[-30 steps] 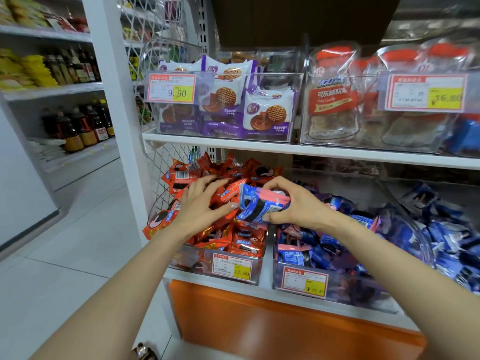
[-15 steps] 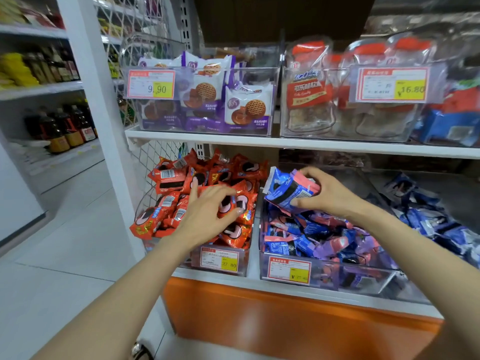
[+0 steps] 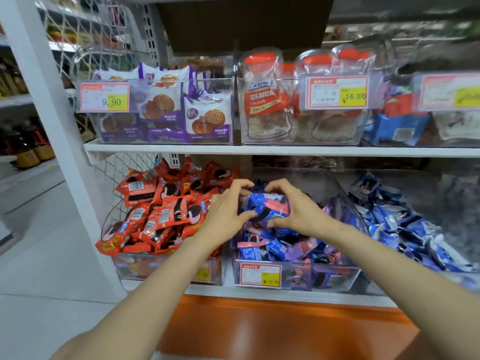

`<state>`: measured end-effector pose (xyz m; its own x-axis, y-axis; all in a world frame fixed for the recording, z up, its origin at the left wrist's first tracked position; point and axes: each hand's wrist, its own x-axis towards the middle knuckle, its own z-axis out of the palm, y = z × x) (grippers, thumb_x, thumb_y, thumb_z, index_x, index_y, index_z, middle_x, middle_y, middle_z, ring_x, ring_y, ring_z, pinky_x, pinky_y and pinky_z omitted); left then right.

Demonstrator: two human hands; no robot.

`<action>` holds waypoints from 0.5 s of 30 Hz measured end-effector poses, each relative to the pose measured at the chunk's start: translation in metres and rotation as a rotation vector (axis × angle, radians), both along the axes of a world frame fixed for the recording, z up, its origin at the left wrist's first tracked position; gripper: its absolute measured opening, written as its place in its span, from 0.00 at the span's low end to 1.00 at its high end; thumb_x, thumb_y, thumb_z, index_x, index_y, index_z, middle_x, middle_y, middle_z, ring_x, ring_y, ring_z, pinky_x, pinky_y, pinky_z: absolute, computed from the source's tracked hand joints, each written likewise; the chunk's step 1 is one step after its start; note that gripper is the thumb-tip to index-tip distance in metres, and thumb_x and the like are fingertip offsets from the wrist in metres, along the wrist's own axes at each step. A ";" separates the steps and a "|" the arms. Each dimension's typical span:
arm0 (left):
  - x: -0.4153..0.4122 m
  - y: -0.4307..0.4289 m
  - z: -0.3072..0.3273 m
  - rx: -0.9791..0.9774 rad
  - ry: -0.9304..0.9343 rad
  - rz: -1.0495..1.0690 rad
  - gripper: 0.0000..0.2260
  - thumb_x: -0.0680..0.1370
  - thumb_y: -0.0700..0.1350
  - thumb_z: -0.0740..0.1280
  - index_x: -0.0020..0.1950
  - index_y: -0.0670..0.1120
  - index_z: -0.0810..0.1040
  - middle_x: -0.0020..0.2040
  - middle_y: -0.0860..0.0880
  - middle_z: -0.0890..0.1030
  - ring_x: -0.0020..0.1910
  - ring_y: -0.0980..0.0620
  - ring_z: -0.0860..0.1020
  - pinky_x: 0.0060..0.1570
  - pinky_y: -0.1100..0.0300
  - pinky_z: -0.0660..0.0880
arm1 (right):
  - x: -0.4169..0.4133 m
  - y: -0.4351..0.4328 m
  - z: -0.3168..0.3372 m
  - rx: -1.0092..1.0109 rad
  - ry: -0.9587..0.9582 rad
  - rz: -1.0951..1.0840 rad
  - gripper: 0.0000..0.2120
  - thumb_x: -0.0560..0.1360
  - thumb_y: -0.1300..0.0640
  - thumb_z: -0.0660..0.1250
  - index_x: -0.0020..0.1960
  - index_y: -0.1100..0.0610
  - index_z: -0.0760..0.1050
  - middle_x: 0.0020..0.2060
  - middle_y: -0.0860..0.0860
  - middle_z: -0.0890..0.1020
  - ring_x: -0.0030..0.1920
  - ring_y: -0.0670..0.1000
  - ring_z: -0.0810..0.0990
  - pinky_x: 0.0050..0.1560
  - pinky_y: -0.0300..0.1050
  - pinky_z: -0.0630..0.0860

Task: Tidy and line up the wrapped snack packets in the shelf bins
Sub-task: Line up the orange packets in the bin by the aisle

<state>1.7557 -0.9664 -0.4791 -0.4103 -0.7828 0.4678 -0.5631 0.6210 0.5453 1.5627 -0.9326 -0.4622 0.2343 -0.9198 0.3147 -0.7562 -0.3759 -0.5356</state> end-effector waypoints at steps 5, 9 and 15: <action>0.002 -0.003 -0.006 -0.130 -0.060 0.096 0.09 0.73 0.40 0.71 0.46 0.52 0.74 0.41 0.58 0.75 0.47 0.51 0.77 0.52 0.51 0.69 | 0.007 0.001 -0.013 0.072 0.321 0.043 0.43 0.63 0.44 0.77 0.71 0.49 0.59 0.68 0.48 0.68 0.66 0.52 0.65 0.64 0.50 0.63; 0.003 0.002 0.005 -0.264 0.048 0.191 0.05 0.74 0.39 0.70 0.47 0.47 0.78 0.41 0.57 0.75 0.44 0.54 0.72 0.46 0.58 0.61 | 0.003 0.002 0.007 0.116 -0.012 0.047 0.37 0.67 0.44 0.74 0.71 0.45 0.62 0.62 0.47 0.73 0.59 0.45 0.71 0.59 0.41 0.67; -0.006 0.014 0.013 -0.234 0.099 -0.007 0.12 0.73 0.45 0.69 0.56 0.48 0.75 0.51 0.56 0.77 0.50 0.57 0.73 0.50 0.56 0.70 | -0.007 0.010 0.018 -0.129 -0.143 -0.099 0.14 0.69 0.54 0.75 0.53 0.50 0.78 0.46 0.46 0.82 0.45 0.48 0.79 0.50 0.52 0.75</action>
